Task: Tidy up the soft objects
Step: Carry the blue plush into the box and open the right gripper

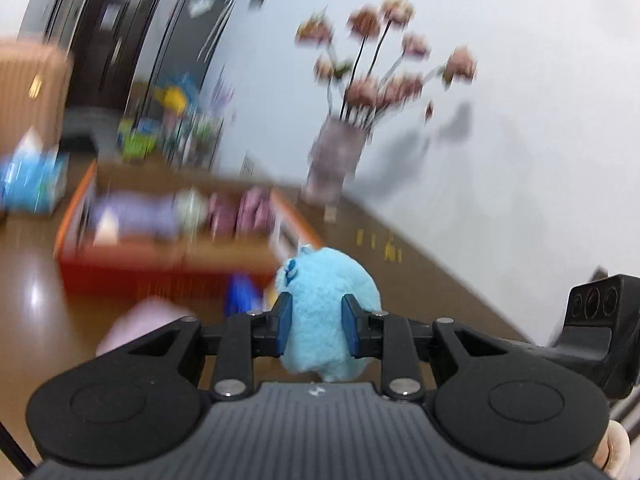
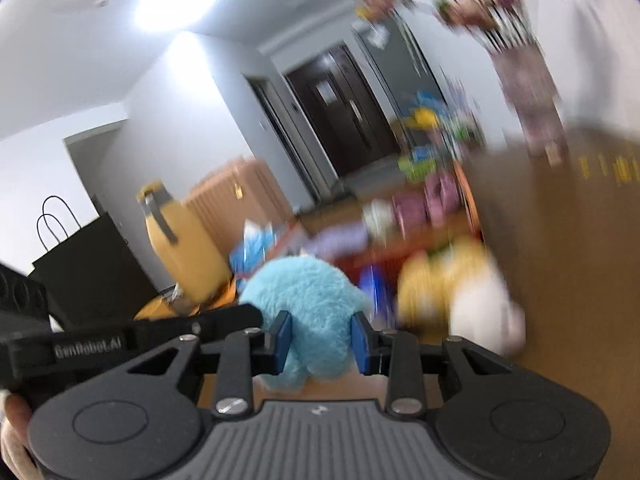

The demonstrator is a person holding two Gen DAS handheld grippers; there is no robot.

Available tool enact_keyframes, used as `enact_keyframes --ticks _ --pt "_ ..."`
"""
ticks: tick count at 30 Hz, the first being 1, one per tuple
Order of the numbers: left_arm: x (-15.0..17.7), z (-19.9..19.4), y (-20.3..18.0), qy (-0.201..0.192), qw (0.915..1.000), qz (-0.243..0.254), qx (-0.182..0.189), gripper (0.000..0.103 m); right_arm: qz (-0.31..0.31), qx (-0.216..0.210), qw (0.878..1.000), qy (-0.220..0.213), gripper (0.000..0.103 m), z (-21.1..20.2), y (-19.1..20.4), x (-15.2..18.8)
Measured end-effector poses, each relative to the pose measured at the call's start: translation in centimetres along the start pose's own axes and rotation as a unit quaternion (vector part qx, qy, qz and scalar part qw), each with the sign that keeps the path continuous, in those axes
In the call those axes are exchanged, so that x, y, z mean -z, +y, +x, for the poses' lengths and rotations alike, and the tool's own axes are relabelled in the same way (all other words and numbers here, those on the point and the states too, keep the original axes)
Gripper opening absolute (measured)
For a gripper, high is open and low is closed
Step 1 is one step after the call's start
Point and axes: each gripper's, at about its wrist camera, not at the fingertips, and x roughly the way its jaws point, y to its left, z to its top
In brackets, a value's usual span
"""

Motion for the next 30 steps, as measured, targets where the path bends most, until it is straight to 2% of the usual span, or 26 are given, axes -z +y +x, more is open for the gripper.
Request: enact_keyframes --ticks 4,6,9,13,16,20,24,25,26,28,30 --pt "-5.8 5.3 2.9 0.011 0.9994 -0.032 -0.004 0.026 0.008 0.004 1.000 0.022 0.031 6.1 -2.4 -6.1" --pt "-7.2 8.7 5.1 0.026 0.9978 -0.060 -0.009 0.026 0.015 0.013 0.998 0.057 0.031 10.1 -4.0 -8.3" --pt "-7.5 13.6 8.2 0.069 0.9924 -0.096 -0.033 0.024 0.007 0.034 0.993 0.115 0.031 15.8 -5.8 -9.6" --pt "-5.4 17.5 10.8 0.122 0.9862 -0.094 -0.061 0.023 -0.021 0.063 0.981 0.183 0.028 21.9 -6.5 -8.5" --pt "-4.1 17.7 12.2 0.146 0.9843 -0.071 -0.068 0.018 -0.036 0.045 0.973 0.225 0.015 24.7 -6.0 -7.0" --pt "-3.9 16.0 12.9 0.126 0.9850 -0.038 -0.112 0.018 -0.063 0.033 0.971 0.228 0.015 26.5 -4.6 -5.9" --pt "-4.7 13.4 12.6 0.100 0.9881 -0.020 -0.115 0.019 -0.043 0.007 0.970 0.239 0.015 27.0 -3.9 -5.5" --pt "-5.0 12.7 12.4 0.090 0.9890 -0.012 -0.117 0.023 -0.039 0.001 0.970 0.239 0.015 27.0 -3.8 -5.6" --pt "-5.4 12.1 12.0 0.082 0.9891 -0.006 -0.122 0.031 -0.030 -0.002 0.971 0.237 0.016 26.6 -3.8 -5.8" --pt "-6.0 10.9 11.4 0.066 0.9880 0.005 -0.140 0.042 -0.023 -0.007 0.975 0.221 0.016 25.1 -3.4 -6.6" --pt "-6.8 9.6 10.9 0.057 0.9857 0.020 -0.158 0.042 -0.036 0.004 0.980 0.197 0.022 23.1 -3.0 -7.6"
